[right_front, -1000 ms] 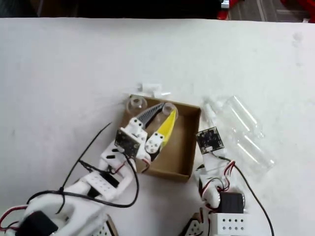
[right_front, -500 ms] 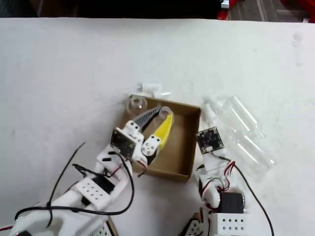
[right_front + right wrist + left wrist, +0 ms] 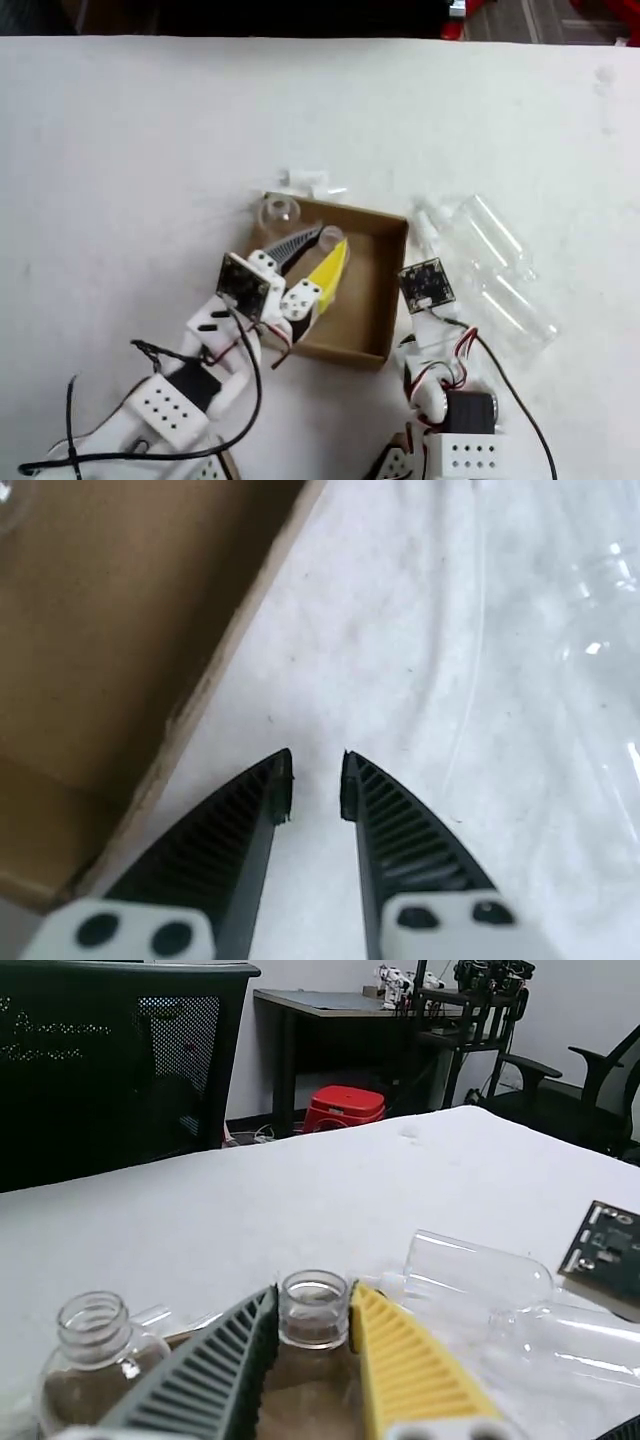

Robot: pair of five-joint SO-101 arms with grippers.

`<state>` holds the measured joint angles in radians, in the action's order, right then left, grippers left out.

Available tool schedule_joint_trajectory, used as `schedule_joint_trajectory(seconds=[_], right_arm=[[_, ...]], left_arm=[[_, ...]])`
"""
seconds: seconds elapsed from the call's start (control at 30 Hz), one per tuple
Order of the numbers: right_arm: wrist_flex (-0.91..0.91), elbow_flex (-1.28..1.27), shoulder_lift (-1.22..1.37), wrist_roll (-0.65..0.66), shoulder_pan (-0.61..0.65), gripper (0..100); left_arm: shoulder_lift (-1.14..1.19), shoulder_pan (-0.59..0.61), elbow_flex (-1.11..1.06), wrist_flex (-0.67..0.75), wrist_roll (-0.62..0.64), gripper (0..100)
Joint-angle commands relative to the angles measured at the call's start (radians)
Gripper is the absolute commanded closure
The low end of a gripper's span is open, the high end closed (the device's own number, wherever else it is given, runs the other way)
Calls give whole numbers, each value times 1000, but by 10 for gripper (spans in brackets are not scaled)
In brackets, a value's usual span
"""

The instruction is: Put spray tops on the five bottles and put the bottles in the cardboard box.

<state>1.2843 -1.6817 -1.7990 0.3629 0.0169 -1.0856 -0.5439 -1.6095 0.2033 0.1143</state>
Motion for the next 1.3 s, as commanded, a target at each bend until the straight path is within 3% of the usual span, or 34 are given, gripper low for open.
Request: schedule_joint_trajectory(seconds=[0.0, 0.33, 0.5, 1.03, 1.13, 1.27], right_arm=[[-18, -9, -1, 5, 2, 932], [-18, -9, -1, 5, 2, 932], [-18, -9, -1, 5, 2, 932], [-18, -9, -1, 5, 2, 932], [-18, -9, -1, 5, 2, 932], [-18, -9, -1, 5, 2, 932]], left_arm=[[-56, 13, 5, -37, 14, 916], [-62, 13, 5, -43, 14, 915], [-62, 13, 5, -43, 14, 848], [-73, 36, 40, -46, 51, 846], [-133, 41, 112, -133, 107, 846], [-263, 42, 272, -420, 118, 846]])
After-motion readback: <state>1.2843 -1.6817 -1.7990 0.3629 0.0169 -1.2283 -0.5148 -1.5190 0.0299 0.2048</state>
